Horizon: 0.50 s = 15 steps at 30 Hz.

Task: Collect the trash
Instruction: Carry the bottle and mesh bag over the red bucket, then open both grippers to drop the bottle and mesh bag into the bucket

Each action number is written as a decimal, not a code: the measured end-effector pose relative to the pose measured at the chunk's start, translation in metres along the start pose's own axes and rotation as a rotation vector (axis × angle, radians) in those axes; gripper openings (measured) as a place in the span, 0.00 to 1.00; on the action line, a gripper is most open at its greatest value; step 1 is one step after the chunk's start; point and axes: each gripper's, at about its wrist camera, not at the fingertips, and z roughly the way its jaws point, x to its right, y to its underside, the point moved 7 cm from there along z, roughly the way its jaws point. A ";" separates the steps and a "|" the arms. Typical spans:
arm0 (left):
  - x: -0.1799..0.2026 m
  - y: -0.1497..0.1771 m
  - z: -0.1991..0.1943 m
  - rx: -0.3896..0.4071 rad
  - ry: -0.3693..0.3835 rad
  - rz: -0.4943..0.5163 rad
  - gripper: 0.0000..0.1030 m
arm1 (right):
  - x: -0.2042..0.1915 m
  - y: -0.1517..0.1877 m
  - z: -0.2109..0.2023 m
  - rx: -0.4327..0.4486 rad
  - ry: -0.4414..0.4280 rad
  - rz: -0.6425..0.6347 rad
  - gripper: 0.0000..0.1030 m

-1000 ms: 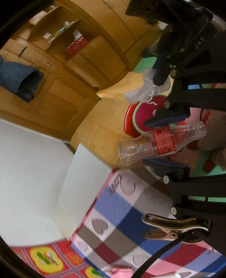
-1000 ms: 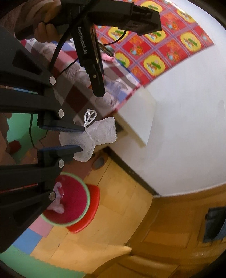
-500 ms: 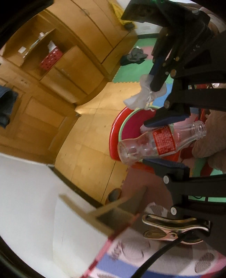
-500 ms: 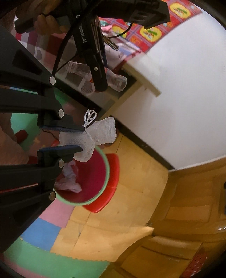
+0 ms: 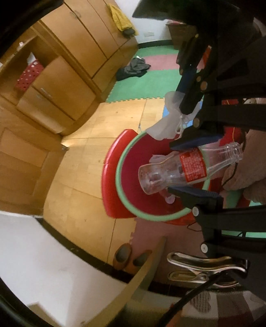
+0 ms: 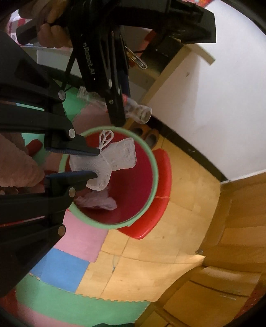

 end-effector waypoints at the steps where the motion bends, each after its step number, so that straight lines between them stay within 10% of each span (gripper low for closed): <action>1: 0.001 0.000 0.009 -0.013 -0.001 0.002 0.36 | 0.003 0.000 0.003 -0.006 0.003 0.005 0.15; 15: 0.002 0.000 0.076 -0.110 -0.024 0.003 0.36 | 0.020 -0.002 0.031 -0.052 0.016 0.034 0.15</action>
